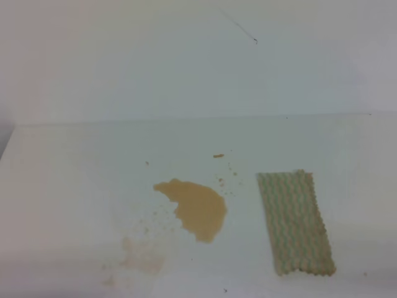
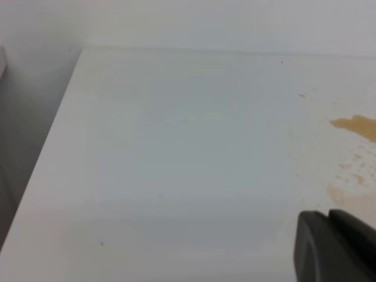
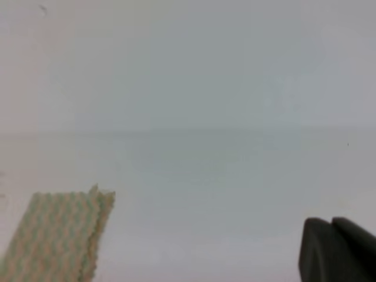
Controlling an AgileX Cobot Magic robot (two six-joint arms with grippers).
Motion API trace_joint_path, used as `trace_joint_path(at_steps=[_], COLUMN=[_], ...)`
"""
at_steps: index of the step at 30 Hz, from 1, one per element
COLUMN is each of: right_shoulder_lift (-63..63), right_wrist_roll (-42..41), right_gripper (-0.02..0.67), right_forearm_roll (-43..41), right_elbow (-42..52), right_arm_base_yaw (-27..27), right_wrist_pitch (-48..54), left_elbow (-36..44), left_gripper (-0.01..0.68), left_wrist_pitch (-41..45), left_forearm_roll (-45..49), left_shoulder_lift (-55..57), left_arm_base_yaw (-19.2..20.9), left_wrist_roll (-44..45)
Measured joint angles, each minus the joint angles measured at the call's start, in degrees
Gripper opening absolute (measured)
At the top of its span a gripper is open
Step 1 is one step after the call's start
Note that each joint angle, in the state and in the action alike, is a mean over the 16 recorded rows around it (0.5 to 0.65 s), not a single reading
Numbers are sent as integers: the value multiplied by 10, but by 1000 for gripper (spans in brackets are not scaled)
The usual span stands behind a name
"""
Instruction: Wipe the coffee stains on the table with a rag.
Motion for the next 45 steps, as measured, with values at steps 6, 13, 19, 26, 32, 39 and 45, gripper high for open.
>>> trace_joint_path(at_steps=[6, 13, 19, 26, 32, 39, 45], right_shoulder_lift=[0, 0, 0, 5, 37, 134, 262], right_wrist_roll=[22, 43, 59, 80, 90, 88, 39], right_gripper=[-3, -3, -3, -3, -3, -3, -3], right_forearm_roll=[2, 4, 4, -3, -10, -6, 32], right_elbow=[-1, -1, -6, -57, -137, -254, -345], right_arm_base_yaw=[0, 0, 0, 0, 0, 0, 0], right_wrist_pitch=[-71, -215, -331, -348, -260, -107, 63], left_elbow=[0, 0, 0, 0, 0, -1, -1], left_gripper=[1, 1, 1, 1, 1, 1, 1], left_wrist_pitch=[0, 0, 0, 0, 0, 1, 1], left_forearm_roll=[0, 0, 0, 0, 0, 0, 0], left_shoulder_lift=[0, 0, 0, 0, 0, 1, 1], left_arm_base_yaw=[0, 0, 0, 0, 0, 0, 0], left_wrist_roll=[0, 0, 0, 0, 0, 0, 0])
